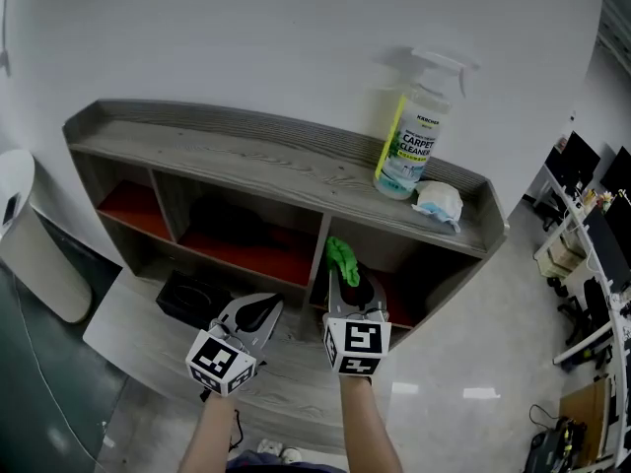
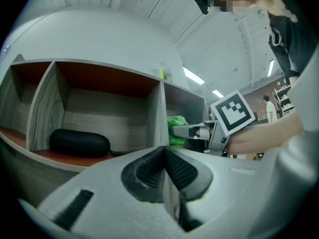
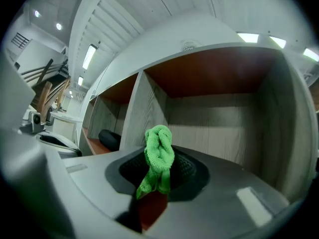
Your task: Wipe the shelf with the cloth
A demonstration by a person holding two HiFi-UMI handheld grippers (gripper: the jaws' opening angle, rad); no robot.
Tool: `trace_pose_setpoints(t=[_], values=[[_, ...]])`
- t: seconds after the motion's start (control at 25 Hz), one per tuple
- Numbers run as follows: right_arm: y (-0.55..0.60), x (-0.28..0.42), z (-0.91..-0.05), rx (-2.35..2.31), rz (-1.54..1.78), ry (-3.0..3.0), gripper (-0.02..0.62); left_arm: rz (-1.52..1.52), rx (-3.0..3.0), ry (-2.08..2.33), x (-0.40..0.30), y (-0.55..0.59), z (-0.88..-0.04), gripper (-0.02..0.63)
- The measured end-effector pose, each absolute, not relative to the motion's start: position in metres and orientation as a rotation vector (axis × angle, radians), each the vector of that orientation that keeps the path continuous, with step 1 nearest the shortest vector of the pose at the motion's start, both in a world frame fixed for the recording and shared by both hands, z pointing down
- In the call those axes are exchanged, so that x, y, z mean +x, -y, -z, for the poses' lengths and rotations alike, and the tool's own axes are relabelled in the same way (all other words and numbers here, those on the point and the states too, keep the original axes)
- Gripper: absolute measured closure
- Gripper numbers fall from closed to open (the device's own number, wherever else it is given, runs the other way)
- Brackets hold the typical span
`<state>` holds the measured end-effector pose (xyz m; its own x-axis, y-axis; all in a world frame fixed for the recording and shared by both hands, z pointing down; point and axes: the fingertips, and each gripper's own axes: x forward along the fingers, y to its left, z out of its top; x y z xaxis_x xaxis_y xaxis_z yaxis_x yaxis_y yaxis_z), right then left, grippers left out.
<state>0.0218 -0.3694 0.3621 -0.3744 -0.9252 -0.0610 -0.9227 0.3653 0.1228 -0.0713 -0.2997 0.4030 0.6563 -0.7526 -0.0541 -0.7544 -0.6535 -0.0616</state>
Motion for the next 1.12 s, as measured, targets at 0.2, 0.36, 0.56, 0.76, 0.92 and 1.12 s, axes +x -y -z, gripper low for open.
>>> trace_pose_setpoints(t=[0.2,0.36,0.56,0.76,0.92,1.12], values=[[0.372,0.014,-0.363,1.714,0.183,2.613,0.492,-0.035,-2.789,-1.269,-0.074,0.304,-0.404,0.607],[0.371,0.01,-0.345,1.717,0.216,2.646,0.492,-0.034,-2.79,-1.258,-0.072,0.304,-0.403,0.607],[0.373,0.007,-0.32,1.73,0.27,2.672,0.492,-0.032,-2.787,-1.257,-0.072,0.304,-0.401,0.607],[0.372,0.008,-0.295,1.735,0.327,2.701,0.494,-0.04,-2.783,-1.252,-0.07,0.304,-0.398,0.607],[0.37,0.007,-0.28,1.741,0.363,2.713,0.494,-0.039,-2.785,-1.245,-0.068,0.304,-0.397,0.607],[0.369,0.007,-0.274,1.748,0.379,2.707,0.494,-0.037,-2.789,-1.239,-0.066,0.303,-0.397,0.607]])
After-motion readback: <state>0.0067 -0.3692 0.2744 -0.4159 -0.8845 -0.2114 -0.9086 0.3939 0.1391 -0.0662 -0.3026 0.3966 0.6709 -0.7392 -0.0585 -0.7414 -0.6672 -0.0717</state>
